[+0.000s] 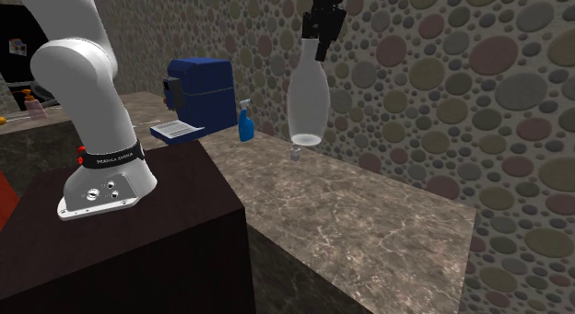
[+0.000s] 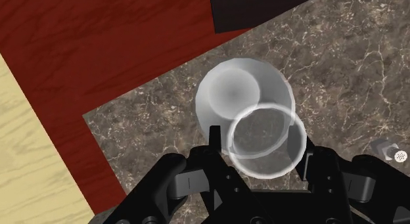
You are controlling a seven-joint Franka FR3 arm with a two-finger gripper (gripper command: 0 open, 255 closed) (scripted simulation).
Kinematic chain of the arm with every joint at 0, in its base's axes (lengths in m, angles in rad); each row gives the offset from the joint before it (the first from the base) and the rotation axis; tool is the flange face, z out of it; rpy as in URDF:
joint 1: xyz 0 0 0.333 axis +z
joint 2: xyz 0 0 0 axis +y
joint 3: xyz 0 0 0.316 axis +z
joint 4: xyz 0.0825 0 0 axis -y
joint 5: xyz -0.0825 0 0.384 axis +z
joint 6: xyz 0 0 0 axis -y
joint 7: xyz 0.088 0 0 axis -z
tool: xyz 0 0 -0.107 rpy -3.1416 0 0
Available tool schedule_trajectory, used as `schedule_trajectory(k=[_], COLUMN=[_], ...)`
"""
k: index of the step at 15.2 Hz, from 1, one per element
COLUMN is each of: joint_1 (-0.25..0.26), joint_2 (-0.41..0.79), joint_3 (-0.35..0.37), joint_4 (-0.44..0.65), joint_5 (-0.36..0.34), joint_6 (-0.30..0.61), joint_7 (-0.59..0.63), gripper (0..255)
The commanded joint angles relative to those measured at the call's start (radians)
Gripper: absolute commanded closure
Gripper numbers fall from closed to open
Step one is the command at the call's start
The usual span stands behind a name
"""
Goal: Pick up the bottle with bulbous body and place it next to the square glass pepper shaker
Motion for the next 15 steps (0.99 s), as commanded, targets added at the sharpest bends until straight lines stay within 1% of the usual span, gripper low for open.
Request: schedule_trajectory(k=[1,8,15], joint_1=[0.025,0.108,0.19], joint_2=[-0.012,-0.027,0.006], joint_3=[0.024,0.106,0.186], joint_4=[-0.011,-0.026,0.015], joint_5=[0.004,0.032,0.067], joint_6=[-0.003,-0.009,-0.019], joint_7=[0.05,0.212,0.367], gripper=[255,255,255])
